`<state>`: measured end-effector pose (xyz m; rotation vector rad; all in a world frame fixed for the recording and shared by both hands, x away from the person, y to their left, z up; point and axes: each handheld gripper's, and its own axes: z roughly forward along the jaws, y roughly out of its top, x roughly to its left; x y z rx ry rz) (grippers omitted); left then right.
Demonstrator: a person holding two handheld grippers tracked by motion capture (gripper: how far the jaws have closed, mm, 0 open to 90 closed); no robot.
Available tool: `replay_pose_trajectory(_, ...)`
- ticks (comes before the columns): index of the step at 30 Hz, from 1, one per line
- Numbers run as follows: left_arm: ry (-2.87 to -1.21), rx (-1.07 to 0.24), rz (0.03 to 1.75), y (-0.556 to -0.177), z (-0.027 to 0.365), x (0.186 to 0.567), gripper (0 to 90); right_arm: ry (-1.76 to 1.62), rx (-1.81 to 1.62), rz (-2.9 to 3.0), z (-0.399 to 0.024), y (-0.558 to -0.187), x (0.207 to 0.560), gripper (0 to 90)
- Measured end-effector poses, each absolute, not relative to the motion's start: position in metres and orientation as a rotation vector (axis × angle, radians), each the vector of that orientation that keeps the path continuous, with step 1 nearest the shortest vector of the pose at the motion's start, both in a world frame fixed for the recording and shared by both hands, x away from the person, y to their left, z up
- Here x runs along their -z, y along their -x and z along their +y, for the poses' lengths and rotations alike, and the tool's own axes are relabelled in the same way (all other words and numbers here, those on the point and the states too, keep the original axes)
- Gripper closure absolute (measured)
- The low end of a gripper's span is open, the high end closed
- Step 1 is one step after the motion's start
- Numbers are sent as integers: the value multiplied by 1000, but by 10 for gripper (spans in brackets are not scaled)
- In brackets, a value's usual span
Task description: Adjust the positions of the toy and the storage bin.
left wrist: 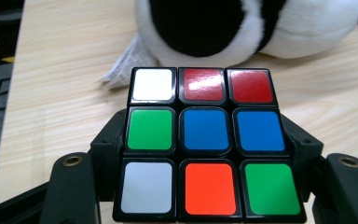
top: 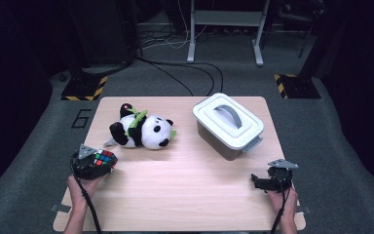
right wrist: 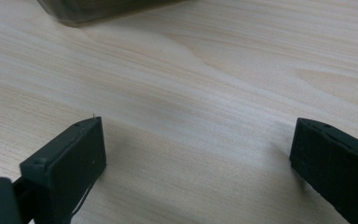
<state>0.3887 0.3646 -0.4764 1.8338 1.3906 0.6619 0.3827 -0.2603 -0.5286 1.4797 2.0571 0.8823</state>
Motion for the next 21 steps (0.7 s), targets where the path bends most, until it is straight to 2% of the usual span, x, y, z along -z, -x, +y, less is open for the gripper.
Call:
replay_pose_trajectory(11,-1828,-710,1498,-412,393,485,341,-1483,-881,2054,-260,-383,529,27)
replay_pose_trajectory(21,-1806,-698,1588,-433,410,495,341,-1486,-882,2051,-260,-383,529,27)
